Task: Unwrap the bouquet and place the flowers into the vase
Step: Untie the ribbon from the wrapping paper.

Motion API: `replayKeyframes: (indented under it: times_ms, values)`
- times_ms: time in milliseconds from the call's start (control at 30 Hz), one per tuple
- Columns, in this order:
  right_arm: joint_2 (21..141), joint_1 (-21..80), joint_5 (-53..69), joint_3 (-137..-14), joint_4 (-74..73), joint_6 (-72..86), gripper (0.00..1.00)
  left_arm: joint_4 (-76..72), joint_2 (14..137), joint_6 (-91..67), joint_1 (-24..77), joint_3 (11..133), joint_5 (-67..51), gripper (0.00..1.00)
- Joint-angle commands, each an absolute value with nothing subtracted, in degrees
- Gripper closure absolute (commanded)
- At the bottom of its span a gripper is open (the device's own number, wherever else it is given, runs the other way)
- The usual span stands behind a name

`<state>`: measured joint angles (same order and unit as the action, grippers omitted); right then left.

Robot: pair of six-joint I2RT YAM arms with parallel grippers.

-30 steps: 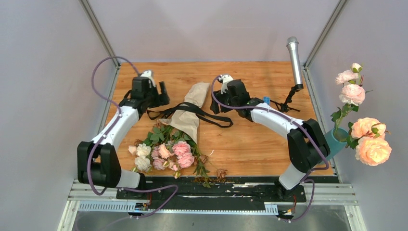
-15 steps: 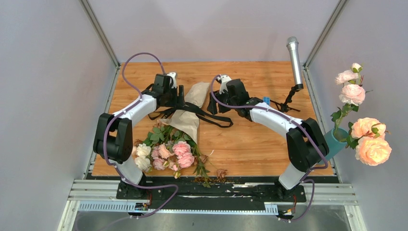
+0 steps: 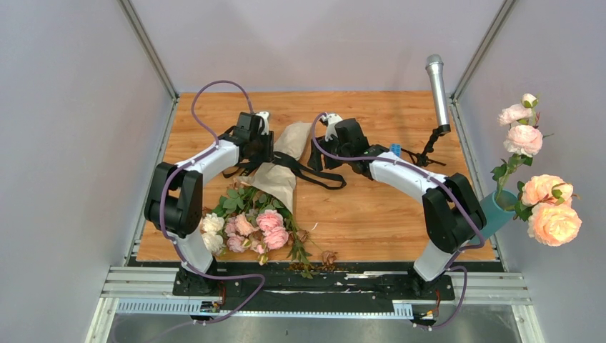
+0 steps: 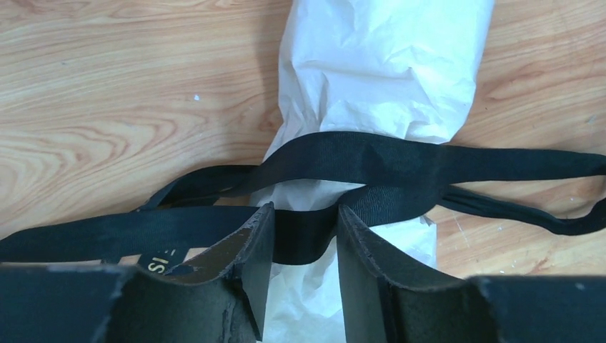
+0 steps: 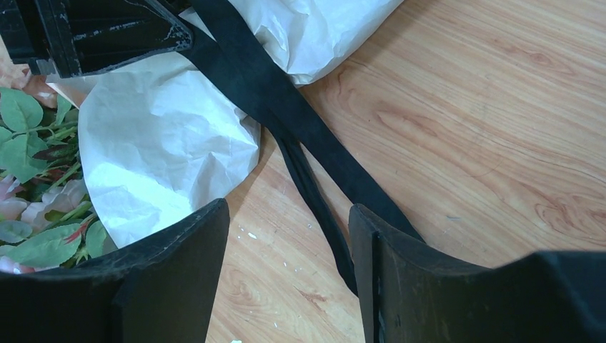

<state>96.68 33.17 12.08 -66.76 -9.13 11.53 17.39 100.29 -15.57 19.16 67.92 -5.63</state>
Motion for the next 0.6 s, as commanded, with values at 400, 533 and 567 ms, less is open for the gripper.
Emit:
replayKeyframes:
  times_ms: [400, 533, 567]
  values:
    - [98.1, 33.0, 12.5, -69.2, -8.3, 10.8, 0.40, 19.4, 94.1, -13.9, 19.4, 69.8, 2.2, 0.79]
    - [100.3, 33.4, 14.8, -72.3, -7.9, 9.1, 0.39, 20.7, 91.6, -13.4, 19.1, 69.7, 4.6, 0.90]
    - [101.6, 33.7, 15.2, -73.6, -8.0, 8.3, 0.39, 20.8, 91.1, -13.3, 18.9, 69.6, 4.7, 0.93]
